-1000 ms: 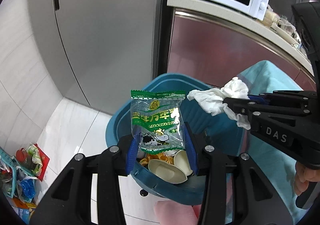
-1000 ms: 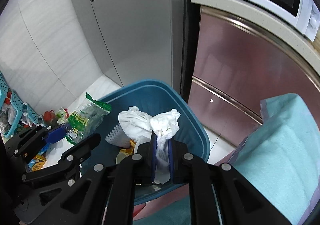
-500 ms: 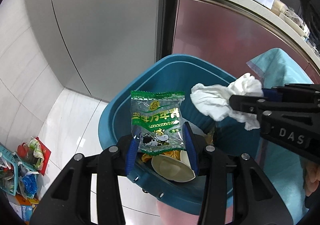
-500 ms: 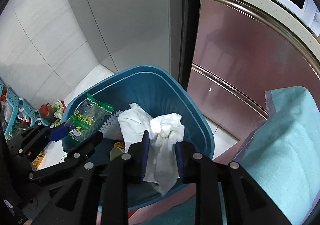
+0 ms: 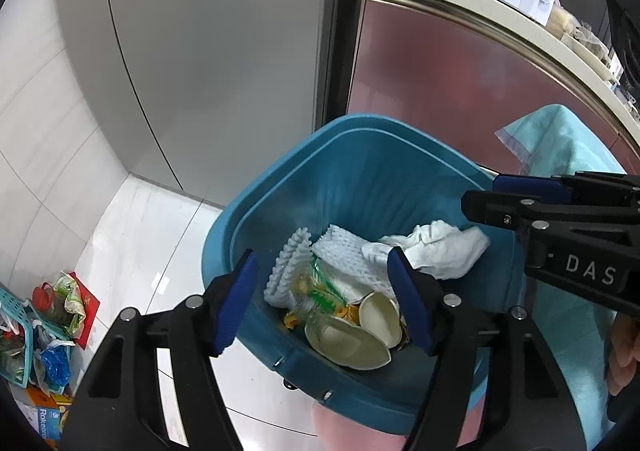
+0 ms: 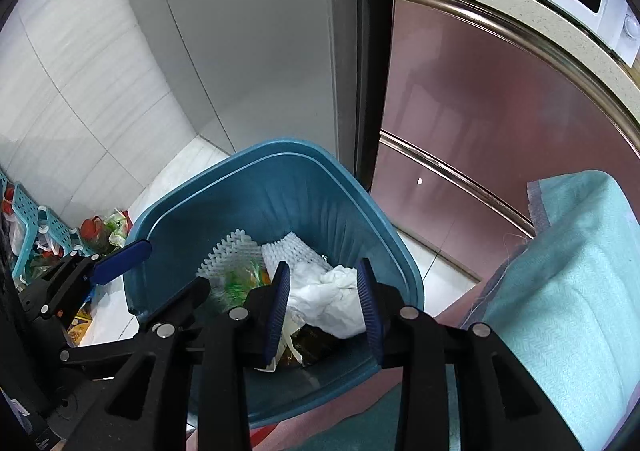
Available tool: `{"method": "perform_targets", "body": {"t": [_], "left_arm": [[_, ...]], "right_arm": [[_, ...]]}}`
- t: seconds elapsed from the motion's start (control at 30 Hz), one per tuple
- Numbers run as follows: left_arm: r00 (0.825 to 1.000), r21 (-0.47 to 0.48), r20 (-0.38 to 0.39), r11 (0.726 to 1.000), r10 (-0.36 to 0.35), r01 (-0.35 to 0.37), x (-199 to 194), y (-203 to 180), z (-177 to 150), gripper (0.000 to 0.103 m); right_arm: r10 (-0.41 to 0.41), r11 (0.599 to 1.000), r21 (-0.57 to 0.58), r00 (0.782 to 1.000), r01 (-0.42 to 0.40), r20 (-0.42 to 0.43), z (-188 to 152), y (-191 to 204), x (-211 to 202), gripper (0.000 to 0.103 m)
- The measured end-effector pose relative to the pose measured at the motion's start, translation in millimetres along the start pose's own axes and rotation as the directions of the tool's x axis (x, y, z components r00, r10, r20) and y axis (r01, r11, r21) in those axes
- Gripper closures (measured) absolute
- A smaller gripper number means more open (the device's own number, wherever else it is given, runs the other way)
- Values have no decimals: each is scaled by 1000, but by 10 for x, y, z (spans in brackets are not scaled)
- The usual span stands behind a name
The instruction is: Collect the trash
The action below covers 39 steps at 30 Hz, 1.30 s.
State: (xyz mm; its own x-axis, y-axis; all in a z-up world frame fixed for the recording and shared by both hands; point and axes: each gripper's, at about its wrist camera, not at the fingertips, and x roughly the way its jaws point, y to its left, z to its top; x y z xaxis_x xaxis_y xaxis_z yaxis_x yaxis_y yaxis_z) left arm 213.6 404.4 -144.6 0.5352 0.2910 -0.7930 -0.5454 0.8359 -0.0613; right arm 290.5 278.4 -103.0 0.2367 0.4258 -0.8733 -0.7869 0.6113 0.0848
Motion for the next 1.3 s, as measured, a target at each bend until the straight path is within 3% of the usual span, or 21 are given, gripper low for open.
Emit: {"method": "perform_targets", "body": {"t": [0.2,0.27,0.4,0.47,0.53,0.63,0.87,1.0,1.3], "left_arm": [[1000,4,20,1000,0,0,-81,-3,28,29],[1000,3,28,1000,6,-6,-116,-3,29,22],[999,-12,48,1000,15,-15,-208,54,37,12],[998,-19,60,1000,21,-19,-259,67,45,6],[997,-26,69,999,29,-27,-316,97,62,6],[996,-33,87,999,32,-29,-419,126,81,6],[986,-40,159,998,45,-39,-764,132,79,6],[975,-42,216,998,51,-43,-1010,97,39,6],[941,-13,336,1000,30,-27,-1557,-219,-95,6]], "right_arm": [[5,1000,10,1000,-5,17,6,-17,-47,69],[8,1000,17,1000,-9,28,4,-30,-71,61],[-6,999,37,998,4,64,9,-46,-161,33],[-12,999,50,996,8,84,10,-62,-221,26],[-20,998,62,994,13,109,5,-85,-296,14],[-23,997,77,990,12,139,-1,-114,-412,7],[-48,997,71,975,34,216,-100,-129,-734,7],[-75,996,74,955,56,286,-225,-182,-1033,7],[-164,986,102,888,133,429,-663,-352,-1776,7]]}}
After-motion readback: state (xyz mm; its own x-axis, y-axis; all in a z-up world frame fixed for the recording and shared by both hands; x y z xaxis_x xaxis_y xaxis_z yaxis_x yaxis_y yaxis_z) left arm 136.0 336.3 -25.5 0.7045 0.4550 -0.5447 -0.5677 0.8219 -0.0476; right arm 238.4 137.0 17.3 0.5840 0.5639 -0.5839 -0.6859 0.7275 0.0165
